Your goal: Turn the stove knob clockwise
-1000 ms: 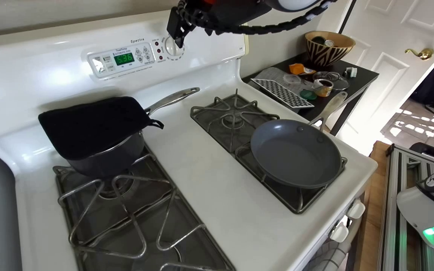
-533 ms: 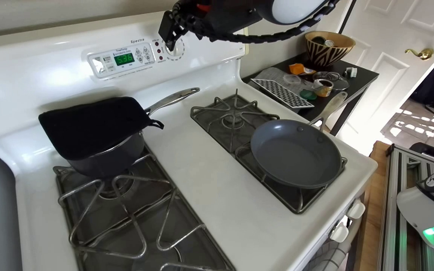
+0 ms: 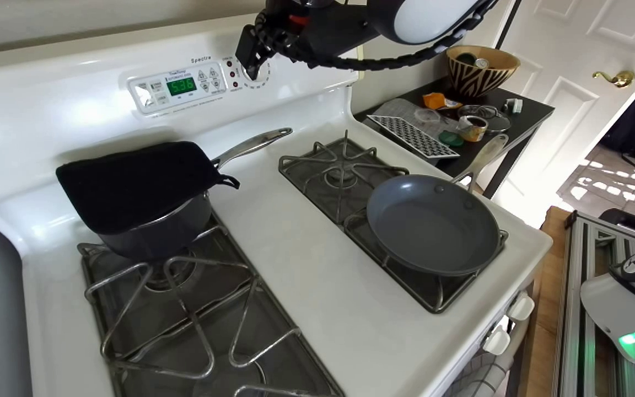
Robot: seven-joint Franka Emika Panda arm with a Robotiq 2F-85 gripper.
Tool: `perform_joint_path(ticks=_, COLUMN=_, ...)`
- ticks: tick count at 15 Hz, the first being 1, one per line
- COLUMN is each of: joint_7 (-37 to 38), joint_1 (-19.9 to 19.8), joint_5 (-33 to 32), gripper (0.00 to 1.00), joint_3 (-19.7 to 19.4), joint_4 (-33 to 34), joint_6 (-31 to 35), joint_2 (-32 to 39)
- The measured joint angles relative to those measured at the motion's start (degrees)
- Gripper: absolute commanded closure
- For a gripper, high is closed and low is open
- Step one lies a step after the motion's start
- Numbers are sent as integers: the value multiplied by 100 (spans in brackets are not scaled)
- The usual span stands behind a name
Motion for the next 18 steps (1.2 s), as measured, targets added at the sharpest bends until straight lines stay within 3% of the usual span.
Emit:
perform_joint_path(ticks=13, joint_7=6, joint_1=0, joint_5=-117, gripper=0, joint_3=-51, joint_4=92, joint_6=16, joint_2=43)
perform_joint_path(ticks=15, joint_7=6, joint_1=0, joint_5=-133, gripper=6, joint_3=-61, joint_4=129, joint_6=17, joint_2=67)
perform_joint_path(ticks=18, joint_7=6, joint_1=0, joint_5=-137, gripper=36, joint_3=-69, joint_4=158, joint_6=24, joint_2=108)
